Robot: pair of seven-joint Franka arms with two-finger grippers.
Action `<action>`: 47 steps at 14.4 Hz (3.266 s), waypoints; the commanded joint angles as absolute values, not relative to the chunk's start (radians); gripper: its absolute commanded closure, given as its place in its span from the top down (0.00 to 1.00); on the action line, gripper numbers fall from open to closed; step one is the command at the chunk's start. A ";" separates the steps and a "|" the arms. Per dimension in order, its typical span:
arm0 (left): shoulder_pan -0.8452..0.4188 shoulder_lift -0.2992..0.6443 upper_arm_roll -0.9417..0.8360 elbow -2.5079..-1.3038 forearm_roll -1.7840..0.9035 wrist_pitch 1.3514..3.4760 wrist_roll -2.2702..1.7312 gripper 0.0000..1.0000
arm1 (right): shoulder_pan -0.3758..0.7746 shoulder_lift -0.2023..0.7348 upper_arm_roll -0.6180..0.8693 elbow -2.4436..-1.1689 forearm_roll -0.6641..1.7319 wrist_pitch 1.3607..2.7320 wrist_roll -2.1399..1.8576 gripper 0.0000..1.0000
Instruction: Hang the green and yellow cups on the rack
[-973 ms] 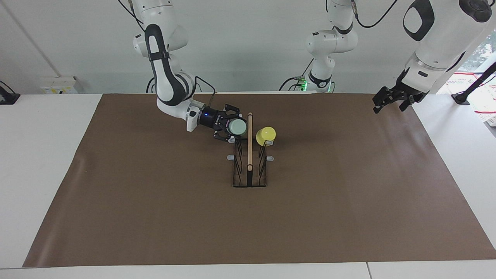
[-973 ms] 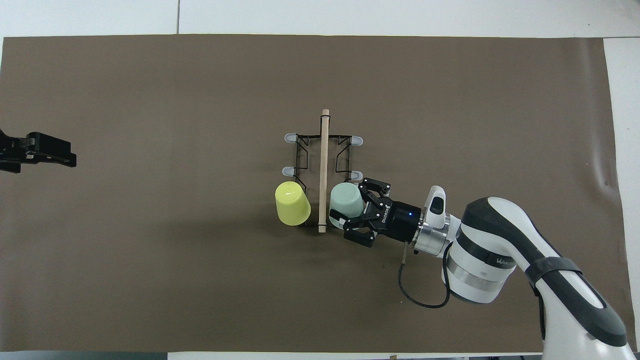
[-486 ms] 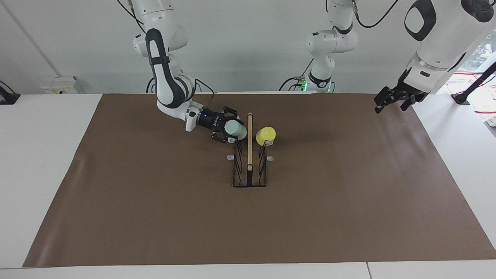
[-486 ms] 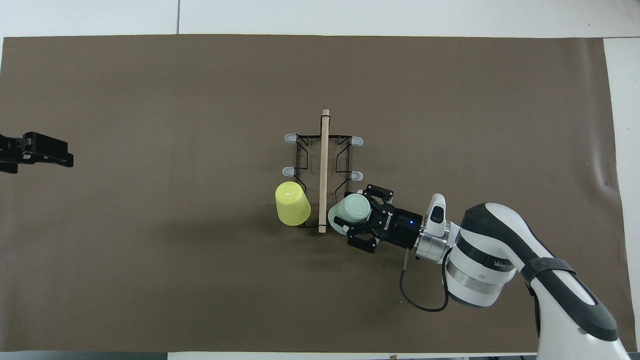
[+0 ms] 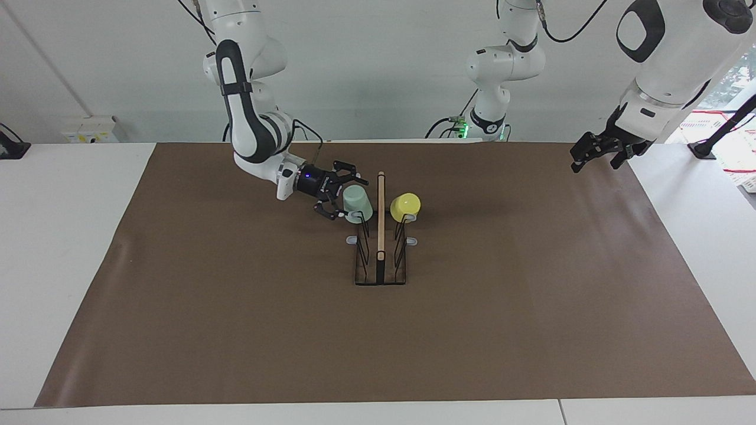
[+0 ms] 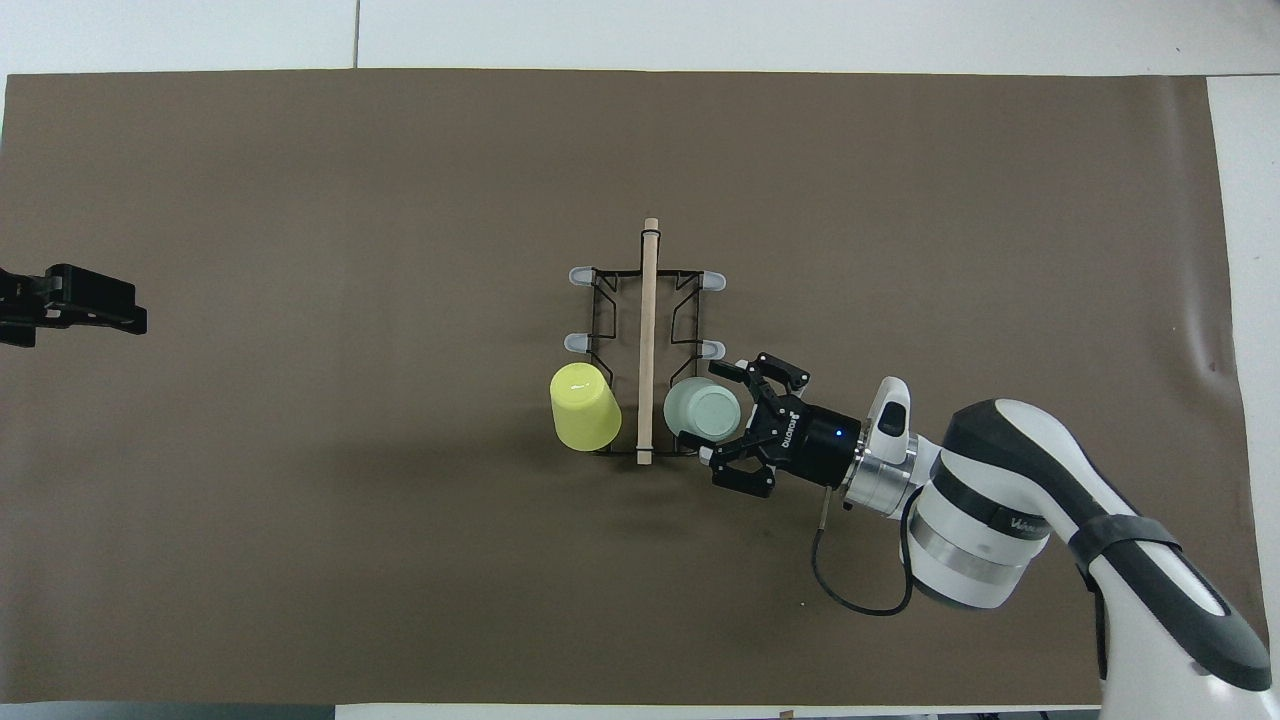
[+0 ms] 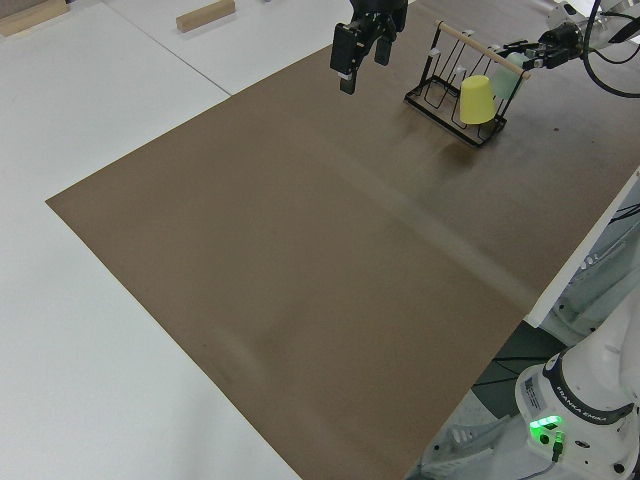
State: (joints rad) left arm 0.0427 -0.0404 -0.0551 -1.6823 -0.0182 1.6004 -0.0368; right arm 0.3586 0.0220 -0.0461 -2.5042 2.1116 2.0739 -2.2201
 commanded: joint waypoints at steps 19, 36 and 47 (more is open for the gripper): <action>0.040 -0.044 -0.054 -1.678 -0.002 1.591 -0.032 1.00 | -0.126 -0.005 -0.032 -1.729 0.309 1.638 -0.884 1.00; 0.040 -0.044 -0.054 -1.678 -0.003 1.591 -0.032 1.00 | 0.084 -0.017 -0.141 -1.602 -0.015 1.400 -0.130 1.00; 0.040 -0.044 -0.054 -1.678 -0.002 1.591 -0.032 1.00 | 0.051 0.000 -0.143 -1.557 -0.005 1.376 -0.095 1.00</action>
